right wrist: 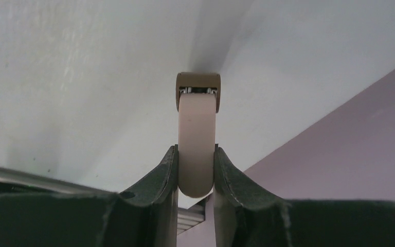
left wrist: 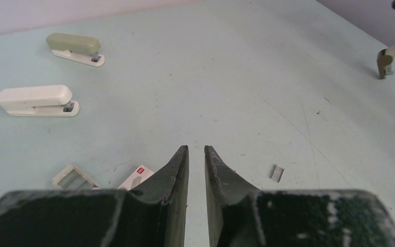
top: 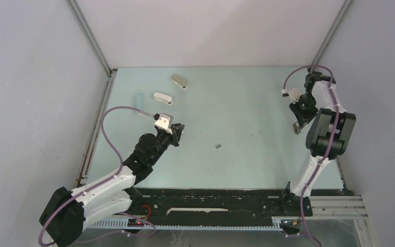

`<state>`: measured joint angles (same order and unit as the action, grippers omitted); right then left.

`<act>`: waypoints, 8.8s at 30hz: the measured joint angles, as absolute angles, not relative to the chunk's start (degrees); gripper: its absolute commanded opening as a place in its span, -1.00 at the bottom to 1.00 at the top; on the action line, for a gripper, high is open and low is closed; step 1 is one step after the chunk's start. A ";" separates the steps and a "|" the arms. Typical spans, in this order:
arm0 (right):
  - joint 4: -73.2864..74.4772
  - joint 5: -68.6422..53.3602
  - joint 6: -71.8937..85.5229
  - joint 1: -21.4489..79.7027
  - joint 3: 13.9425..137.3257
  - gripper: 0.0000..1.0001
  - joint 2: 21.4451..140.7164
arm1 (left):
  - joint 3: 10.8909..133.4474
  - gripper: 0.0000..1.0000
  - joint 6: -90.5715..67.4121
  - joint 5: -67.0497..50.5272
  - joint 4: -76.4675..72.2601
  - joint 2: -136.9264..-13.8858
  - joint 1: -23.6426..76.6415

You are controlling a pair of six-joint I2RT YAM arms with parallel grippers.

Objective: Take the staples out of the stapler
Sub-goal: Place the stapler at the center of the board, then pick up the stapler from the center of the board, then place the stapler at the center of the board.

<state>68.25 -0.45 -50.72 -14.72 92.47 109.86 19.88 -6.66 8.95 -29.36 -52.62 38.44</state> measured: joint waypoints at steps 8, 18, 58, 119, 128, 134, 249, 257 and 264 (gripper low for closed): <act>64.29 0.30 -47.07 -9.76 100.22 -1.00 119.39 | 18.65 -0.54 -7.55 10.39 -28.84 -49.17 38.44; 57.32 -4.45 -41.52 -7.22 101.67 -1.00 121.73 | 18.65 -0.55 -7.64 11.46 -27.94 -48.07 38.44; 45.54 -29.78 -32.88 -10.31 79.02 0.49 86.83 | 18.76 1.00 -21.78 9.43 -16.64 -39.18 37.30; 39.55 -67.88 -29.39 -3.18 59.92 0.56 70.81 | 28.73 1.00 -67.13 20.84 14.81 -51.90 28.05; 39.51 -67.77 -29.34 -3.18 59.92 0.56 70.83 | 35.51 1.00 -67.05 20.51 18.98 -60.77 26.09; 39.51 -67.57 -29.36 -3.25 59.92 0.56 71.22 | 37.36 1.00 -67.07 18.20 20.10 -65.34 23.55; 37.85 -67.64 -27.97 -3.44 59.92 0.56 74.39 | 50.39 -1.00 -21.17 5.50 30.37 -73.76 4.93; 37.87 -67.85 -27.99 -3.29 59.92 0.56 74.39 | 45.60 -1.00 -24.45 5.61 32.97 -63.09 8.73; 37.87 -67.96 -28.01 -2.90 59.92 0.56 74.39 | 42.78 -1.00 -26.92 5.61 34.57 -56.93 13.02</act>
<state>37.87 -67.96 -28.01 -2.90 59.92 74.39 42.78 -26.92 5.61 34.57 -56.93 13.02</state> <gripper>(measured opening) 0.782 0.383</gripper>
